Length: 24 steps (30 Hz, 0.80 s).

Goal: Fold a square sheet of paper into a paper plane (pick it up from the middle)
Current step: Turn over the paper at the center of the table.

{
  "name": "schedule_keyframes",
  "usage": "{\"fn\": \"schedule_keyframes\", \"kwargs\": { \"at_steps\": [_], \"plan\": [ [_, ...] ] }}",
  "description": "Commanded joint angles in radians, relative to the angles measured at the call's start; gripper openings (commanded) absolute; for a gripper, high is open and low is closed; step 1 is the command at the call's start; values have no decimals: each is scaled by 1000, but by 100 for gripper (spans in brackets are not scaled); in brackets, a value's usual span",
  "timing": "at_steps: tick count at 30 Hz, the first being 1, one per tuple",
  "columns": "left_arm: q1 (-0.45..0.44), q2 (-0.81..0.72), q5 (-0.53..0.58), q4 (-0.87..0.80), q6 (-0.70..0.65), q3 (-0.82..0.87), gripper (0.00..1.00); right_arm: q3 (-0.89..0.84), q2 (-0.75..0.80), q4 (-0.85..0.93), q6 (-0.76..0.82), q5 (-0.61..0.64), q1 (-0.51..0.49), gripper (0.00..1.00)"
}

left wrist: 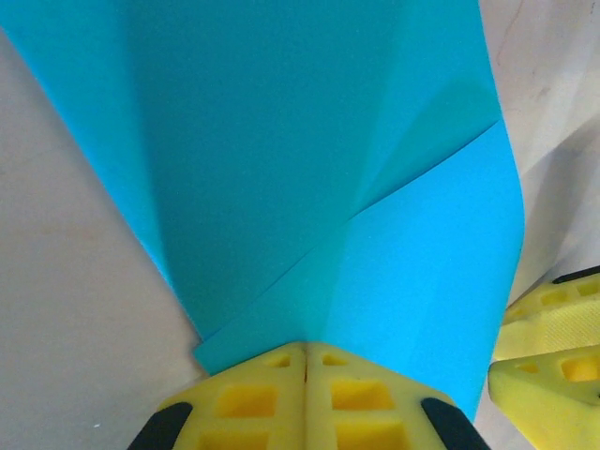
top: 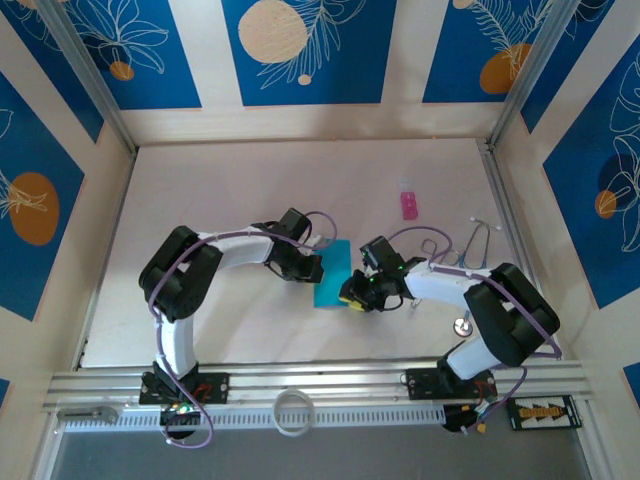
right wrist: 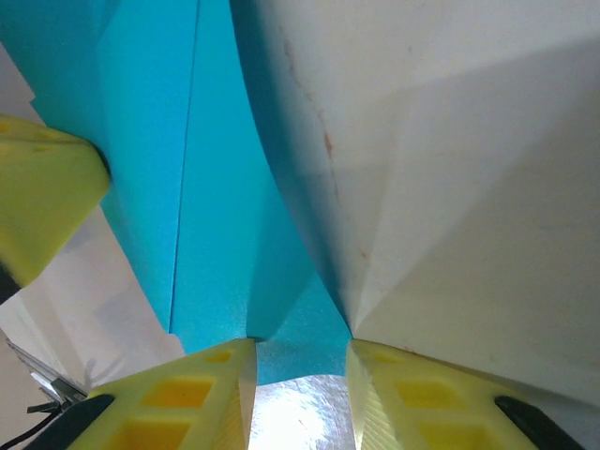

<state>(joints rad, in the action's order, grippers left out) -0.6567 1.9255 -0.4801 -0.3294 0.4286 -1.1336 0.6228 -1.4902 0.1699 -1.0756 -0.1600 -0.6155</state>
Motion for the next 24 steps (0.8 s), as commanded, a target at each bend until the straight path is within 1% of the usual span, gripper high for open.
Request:
{"fn": "schedule_keyframes", "kwargs": {
  "at_steps": [1, 8, 14, 20, 24],
  "plan": [
    [-1, 0, 12, -28, 5, 31, 5, 18, -31, -123, 13, -10, -12, 35],
    [-1, -11, 14, -17, 16, 44, 4, 56, -38, -159, 48, -17, 12, 40],
    [0, -26, 14, 10, 37, 65, 4, 51, -65, -232, 78, -61, 51, 40],
    [0, -31, 9, 18, 46, 70, 4, 68, -89, -248, 93, -95, 93, 42],
    [0, -31, 13, 12, 43, 69, 4, 61, -87, -265, 82, -110, 99, 43]
  ]
}}
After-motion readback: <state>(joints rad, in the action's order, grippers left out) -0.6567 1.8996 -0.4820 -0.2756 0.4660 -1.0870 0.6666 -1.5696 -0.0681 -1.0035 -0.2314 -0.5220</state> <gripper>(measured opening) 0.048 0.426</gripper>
